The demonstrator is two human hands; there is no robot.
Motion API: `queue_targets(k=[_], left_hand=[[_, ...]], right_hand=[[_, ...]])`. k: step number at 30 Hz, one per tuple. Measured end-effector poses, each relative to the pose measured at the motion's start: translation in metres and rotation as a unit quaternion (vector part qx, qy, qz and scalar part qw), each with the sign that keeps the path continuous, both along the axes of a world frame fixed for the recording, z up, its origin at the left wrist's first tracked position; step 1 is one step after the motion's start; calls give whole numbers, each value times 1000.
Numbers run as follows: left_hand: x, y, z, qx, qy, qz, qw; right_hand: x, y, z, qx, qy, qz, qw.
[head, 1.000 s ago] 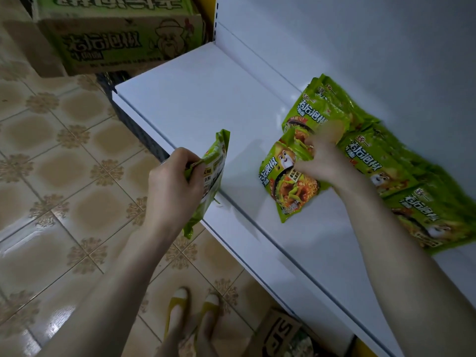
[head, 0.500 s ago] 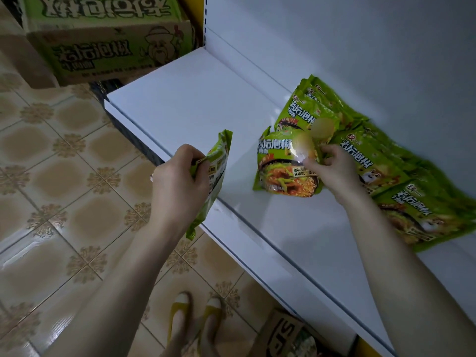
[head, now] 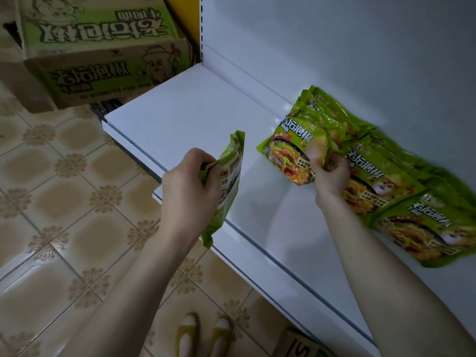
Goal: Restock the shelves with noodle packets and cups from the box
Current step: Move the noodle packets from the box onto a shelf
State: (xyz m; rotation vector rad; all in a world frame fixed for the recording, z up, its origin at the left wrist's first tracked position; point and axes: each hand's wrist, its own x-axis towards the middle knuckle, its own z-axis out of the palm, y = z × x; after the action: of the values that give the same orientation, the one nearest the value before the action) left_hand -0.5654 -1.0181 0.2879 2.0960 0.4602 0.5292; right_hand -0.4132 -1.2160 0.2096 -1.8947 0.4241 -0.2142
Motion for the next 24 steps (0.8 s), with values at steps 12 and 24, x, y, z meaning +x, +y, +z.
queue_targets(k=[12, 24], left_hand=[[4, 2, -13, -10, -13, -10, 1000], [9, 1, -20, 23, -9, -21, 999]], right_hand=[[8, -5, -28, -47, 17, -22, 998], [17, 1, -44, -30, -12, -57, 998]])
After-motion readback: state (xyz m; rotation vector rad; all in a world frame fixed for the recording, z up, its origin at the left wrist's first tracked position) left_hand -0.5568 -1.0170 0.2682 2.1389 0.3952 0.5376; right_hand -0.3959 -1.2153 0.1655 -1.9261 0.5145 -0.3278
